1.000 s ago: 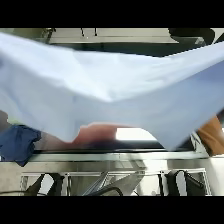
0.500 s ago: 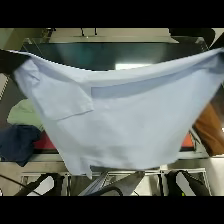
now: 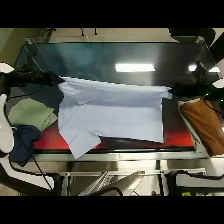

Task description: Fold the shirts.

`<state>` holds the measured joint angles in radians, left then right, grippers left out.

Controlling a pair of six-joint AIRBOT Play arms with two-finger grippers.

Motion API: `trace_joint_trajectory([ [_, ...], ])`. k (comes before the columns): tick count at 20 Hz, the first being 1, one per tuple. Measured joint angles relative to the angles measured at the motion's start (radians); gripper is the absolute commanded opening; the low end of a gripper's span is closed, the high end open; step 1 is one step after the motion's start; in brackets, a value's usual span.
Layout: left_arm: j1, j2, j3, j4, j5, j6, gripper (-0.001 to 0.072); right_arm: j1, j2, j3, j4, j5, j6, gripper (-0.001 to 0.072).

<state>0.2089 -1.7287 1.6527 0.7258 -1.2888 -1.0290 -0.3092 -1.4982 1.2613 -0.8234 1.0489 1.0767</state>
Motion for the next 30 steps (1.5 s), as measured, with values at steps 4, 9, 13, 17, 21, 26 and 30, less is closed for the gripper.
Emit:
trace_joint_trajectory([
  [4,-0.016,-0.14,0.111,0.098,0.003,-0.038,0.0021,0.005,-0.136,0.075,-0.011,-0.012,0.004,0.0015],
  [9,-0.065,-0.201,0.173,0.309,0.008,-0.122,0.002,0.009,-0.203,0.1,-0.06,-0.023,0.01,0.0016],
  [13,-0.089,-0.213,0.162,0.412,0.025,-0.154,0.0021,0.019,-0.252,0.105,-0.077,-0.023,0.011,0.0016],
  [17,-0.098,-0.216,0.149,0.448,0.037,-0.165,0.0022,0.056,-0.287,0.106,-0.093,-0.023,0.011,0.0017],
  [21,-0.109,-0.217,0.151,0.457,0.026,-0.167,0.0565,0.083,-0.291,0.108,-0.1,-0.027,0.009,0.0431],
  [26,-0.114,-0.216,0.245,0.452,-0.091,-0.209,0.0709,0.079,-0.219,0.108,-0.1,0.063,0.016,0.0448],
  [30,-0.086,-0.159,0.224,0.452,-0.271,-0.29,0.0602,0.008,-0.109,0.075,-0.1,0.213,0.035,0.0445],
])
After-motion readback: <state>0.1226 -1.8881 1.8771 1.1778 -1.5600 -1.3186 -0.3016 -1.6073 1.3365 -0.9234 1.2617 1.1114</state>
